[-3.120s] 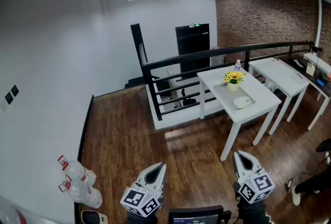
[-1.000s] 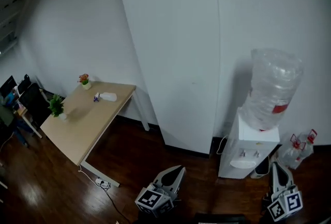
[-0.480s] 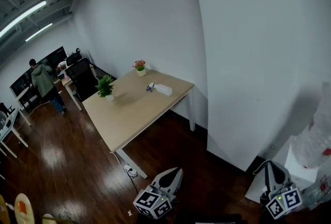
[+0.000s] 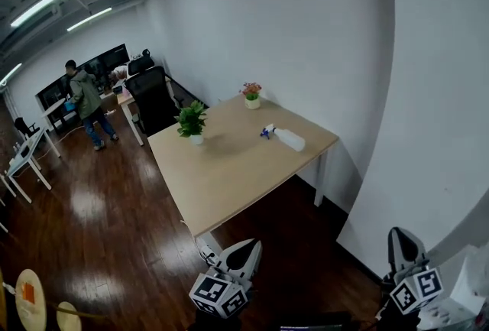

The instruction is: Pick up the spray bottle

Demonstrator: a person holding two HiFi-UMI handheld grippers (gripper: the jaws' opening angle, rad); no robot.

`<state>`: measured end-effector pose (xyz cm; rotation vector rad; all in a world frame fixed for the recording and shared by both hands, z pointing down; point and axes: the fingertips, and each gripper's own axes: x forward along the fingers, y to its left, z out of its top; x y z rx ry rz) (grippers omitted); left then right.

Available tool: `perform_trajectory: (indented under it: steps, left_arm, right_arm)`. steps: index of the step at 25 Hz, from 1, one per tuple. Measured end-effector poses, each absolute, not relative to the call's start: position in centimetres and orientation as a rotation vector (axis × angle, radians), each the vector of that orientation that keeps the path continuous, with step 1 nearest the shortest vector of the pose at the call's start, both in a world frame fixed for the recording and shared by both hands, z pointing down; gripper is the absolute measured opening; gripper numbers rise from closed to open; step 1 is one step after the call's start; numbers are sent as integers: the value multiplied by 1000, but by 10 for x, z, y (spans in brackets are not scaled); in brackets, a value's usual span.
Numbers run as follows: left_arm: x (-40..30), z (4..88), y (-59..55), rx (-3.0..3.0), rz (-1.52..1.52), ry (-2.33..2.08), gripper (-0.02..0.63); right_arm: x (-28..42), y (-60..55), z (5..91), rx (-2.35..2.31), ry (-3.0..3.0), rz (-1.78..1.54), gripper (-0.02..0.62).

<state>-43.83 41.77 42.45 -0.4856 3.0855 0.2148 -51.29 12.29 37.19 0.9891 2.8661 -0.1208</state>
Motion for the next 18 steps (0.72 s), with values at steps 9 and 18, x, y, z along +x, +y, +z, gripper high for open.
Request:
perform_trajectory:
  steps: [9, 18]
  left_arm:
    - [-585, 425, 549, -261, 320, 3114, 5]
    - [-732, 404, 627, -46, 254, 3136, 5]
  right_arm:
    - [-690, 281, 366, 1229, 2801, -102, 5]
    - [-884, 384, 353, 1426, 2729, -121, 5]
